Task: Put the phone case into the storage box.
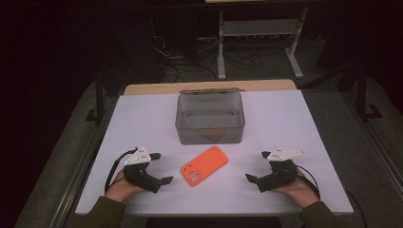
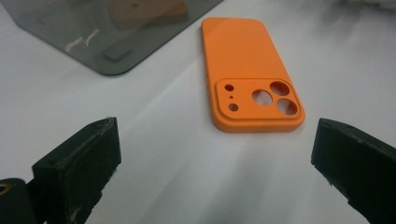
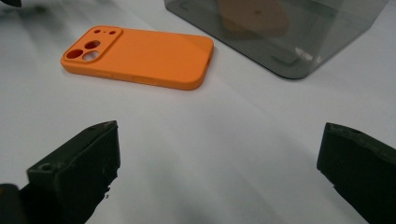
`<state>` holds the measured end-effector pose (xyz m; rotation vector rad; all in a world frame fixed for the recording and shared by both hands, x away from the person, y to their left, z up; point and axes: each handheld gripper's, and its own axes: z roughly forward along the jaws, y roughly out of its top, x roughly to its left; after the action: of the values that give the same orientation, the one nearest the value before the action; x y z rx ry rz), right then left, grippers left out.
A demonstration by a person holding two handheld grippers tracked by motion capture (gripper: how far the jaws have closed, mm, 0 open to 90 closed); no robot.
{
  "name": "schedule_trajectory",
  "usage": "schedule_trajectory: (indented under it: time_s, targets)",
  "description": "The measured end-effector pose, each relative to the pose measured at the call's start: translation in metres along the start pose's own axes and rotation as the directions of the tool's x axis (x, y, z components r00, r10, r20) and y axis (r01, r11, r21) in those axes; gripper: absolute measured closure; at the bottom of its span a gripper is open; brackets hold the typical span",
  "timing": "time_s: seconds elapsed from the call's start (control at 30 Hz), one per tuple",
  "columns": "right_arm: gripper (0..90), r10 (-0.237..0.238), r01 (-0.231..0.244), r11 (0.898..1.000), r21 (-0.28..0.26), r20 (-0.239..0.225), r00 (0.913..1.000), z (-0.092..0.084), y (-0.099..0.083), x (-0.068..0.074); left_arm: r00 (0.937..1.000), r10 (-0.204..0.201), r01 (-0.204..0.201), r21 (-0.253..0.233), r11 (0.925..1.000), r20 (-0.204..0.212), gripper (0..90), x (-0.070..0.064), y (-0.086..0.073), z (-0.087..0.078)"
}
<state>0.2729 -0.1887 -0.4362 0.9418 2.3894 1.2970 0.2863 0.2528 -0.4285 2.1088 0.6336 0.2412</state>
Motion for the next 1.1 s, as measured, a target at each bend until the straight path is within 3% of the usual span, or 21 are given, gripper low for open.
schedule_trajectory:
  time_s: [1.1]
  targets:
    - [0.0,-0.014,0.014,1.0,-0.003,-0.006,0.9999,0.0009,0.0001,0.0003,0.9996,-0.026,0.026,-0.008,0.9996,-0.008,0.8,0.0011,0.0093,0.0011]
